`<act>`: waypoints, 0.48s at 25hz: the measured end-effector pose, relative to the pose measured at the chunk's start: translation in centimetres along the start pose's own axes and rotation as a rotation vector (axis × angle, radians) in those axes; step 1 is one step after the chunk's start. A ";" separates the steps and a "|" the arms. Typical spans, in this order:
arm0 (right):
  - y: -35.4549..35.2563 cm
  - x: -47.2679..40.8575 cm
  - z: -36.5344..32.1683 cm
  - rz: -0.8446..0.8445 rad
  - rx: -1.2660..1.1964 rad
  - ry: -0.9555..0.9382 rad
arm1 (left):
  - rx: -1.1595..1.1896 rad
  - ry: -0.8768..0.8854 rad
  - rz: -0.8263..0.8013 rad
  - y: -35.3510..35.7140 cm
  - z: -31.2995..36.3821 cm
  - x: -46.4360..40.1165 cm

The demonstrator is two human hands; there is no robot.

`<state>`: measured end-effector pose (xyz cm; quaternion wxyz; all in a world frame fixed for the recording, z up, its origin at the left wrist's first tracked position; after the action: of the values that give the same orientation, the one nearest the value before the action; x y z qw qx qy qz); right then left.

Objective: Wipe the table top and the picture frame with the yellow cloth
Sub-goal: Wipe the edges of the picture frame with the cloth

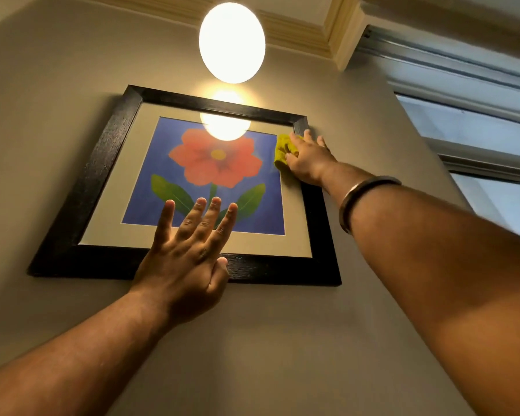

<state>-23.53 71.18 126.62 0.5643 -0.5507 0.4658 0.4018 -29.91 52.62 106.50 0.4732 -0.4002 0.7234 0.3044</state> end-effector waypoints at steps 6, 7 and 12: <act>5.1 19.8 1.4 0.092 -0.055 -0.270 | -0.073 -0.033 -0.166 0.3 0.1 -0.2; 5.5 22.7 1.5 0.095 -0.056 -0.303 | -0.088 -0.044 -0.222 0.5 0.1 -0.3; 6.8 28.8 0.4 -0.008 -0.091 -0.447 | -0.186 -0.101 -0.360 -0.7 0.6 1.2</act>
<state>-23.07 70.36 97.03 0.6295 -0.4748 0.3084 0.5321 -29.30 52.42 105.13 0.5165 -0.5493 0.5843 0.3000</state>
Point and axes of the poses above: each hand's wrist, its own x-axis away from the middle knuckle, its own y-axis out of the palm, z = x × y, the point moved 9 cm from there along -x, towards the middle knuckle, and after that the axes turned 2 degrees about x, right-handed, at the moved point
